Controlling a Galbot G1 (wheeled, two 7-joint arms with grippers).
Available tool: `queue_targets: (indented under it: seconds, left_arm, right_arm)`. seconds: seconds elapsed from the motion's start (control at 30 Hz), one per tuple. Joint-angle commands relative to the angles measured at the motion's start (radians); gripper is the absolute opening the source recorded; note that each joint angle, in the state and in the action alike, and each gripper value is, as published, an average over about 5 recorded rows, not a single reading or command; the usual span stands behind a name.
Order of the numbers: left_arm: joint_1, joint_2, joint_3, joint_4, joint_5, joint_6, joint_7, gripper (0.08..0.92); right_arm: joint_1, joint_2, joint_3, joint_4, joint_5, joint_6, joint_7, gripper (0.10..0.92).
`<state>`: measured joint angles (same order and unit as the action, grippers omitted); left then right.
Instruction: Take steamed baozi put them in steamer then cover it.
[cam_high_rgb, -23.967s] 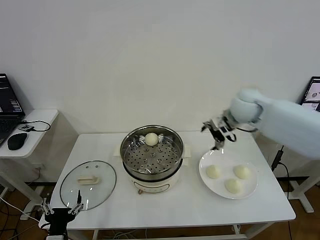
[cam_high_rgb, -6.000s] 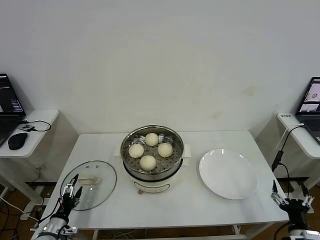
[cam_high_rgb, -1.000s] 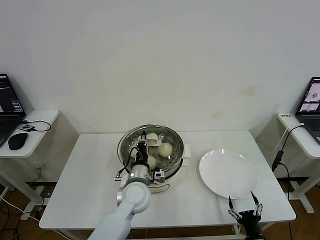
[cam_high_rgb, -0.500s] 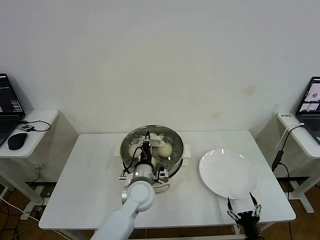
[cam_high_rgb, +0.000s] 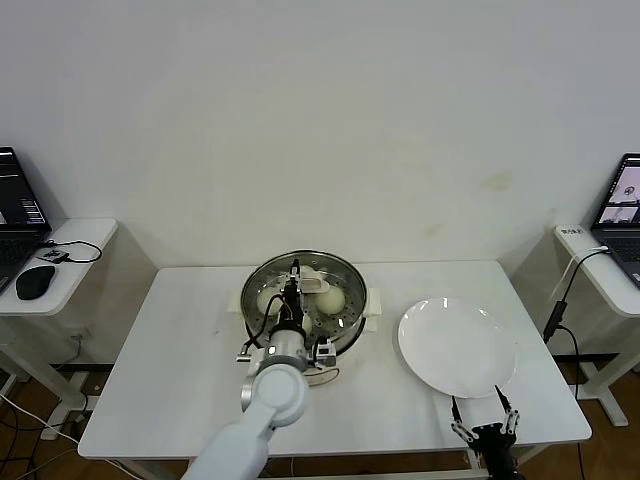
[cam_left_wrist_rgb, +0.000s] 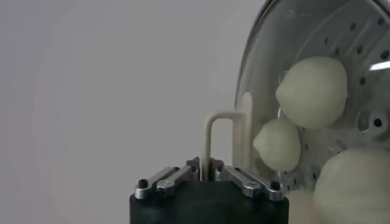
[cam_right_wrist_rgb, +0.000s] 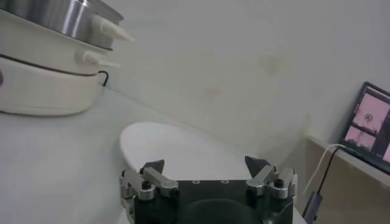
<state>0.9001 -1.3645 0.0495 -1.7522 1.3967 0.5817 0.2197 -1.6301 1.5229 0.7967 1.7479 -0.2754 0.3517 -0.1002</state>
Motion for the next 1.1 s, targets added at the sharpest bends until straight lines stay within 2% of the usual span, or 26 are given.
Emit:
queue_targets:
  seconds: [0.03,0.27,0.4,0.5,0.6,0.67,0.7,0.8,0.87,0.93,1.1]
  left_arm:
    - [0.057,0.030,-0.016,-0.122,-0.029,0.000,-0.016,0.381]
    - [0.235,0.095,-0.070,-0.339,-0.106,-0.017,-0.067,0.580]
    - [0.368,0.126,-0.130,-0.477,-0.260,-0.028,-0.136,0.692]
    - [0.492,0.138,-0.219,-0.545,-0.446,-0.050,-0.224,0.772]
    - [0.613,0.143,-0.346,-0.564,-0.721,-0.115,-0.390,0.813]
    - [0.682,0.142,-0.452,-0.539,-0.966,-0.235,-0.500,0.821]
    - [0.716,0.135,-0.508,-0.515,-1.100,-0.326,-0.524,0.821]
    - [0.804,0.105,-0.639,-0.417,-1.384,-0.633,-0.504,0.823]
    - [0.845,0.092,-0.678,-0.362,-1.478,-0.745,-0.475,0.823]
    - [0.882,0.088,-0.693,-0.332,-1.557,-0.785,-0.464,0.823]
    - [0.933,0.071,-0.708,-0.326,-1.666,-0.788,-0.429,0.823]
  right_arm:
    - [-0.002,0.000,-0.001,0.003,-0.002,0.001,0.000,0.823]
    - [-0.009,-0.010,-0.001,0.009,0.002,0.002,0.000,0.823]
    - [-0.009,-0.013,-0.009,0.012,0.006,0.002,0.001,0.823]
    - [-0.011,-0.016,-0.023,0.018,0.019,-0.001,-0.001,0.823]
    - [-0.017,-0.028,-0.045,0.030,0.054,-0.009,-0.007,0.823]
    - [-0.022,-0.044,-0.064,0.043,0.085,-0.019,-0.015,0.823]
    - [-0.025,-0.055,-0.077,0.051,0.101,-0.025,-0.019,0.823]
    - [-0.033,-0.085,-0.105,0.069,0.137,-0.042,-0.029,0.823]
    - [-0.037,-0.102,-0.117,0.076,0.153,-0.049,-0.033,0.823]
    - [-0.043,-0.117,-0.127,0.084,0.168,-0.056,-0.035,0.823]
    - [-0.074,-0.145,-0.145,0.122,0.203,-0.078,-0.045,0.823]
